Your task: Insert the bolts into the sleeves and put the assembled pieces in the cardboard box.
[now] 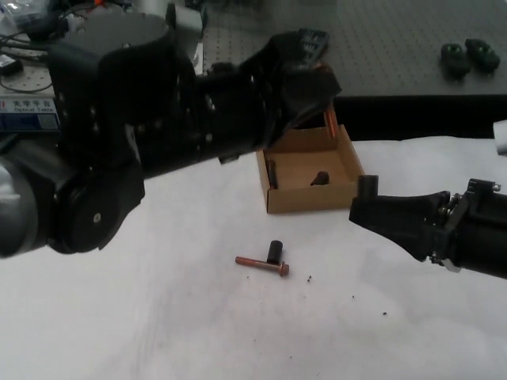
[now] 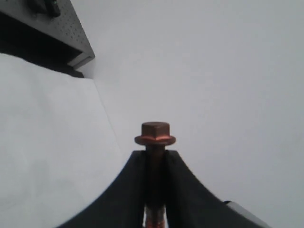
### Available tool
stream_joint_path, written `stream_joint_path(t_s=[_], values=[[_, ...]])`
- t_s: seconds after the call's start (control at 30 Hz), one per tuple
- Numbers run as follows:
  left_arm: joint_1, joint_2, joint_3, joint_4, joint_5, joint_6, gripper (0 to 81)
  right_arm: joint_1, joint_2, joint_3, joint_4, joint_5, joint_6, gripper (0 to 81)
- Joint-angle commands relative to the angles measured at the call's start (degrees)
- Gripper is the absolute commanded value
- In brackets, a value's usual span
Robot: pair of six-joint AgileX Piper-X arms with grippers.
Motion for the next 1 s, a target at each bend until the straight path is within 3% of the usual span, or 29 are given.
stream_joint_path(t_s=[0.0, 0.37, 0.97], values=[[-0.17, -0.08, -0.07, -0.76, 1.87, -1.02, 7.9, 0.08, -0.7, -0.09, 0.07, -1.15, -0.06, 3.2], [-2.06, -0.08, -0.09, -0.76, 7.88, 6.54, 7.9, 5.42, -0.7, -0.09, 1.26, -0.46, -0.33, 3.2], [-3.03, -0.08, -0.09, 2.5, 7.75, 15.72, 7.9, 5.6, -0.7, -0.09, 2.6, 0.65, -0.33, 3.2]])
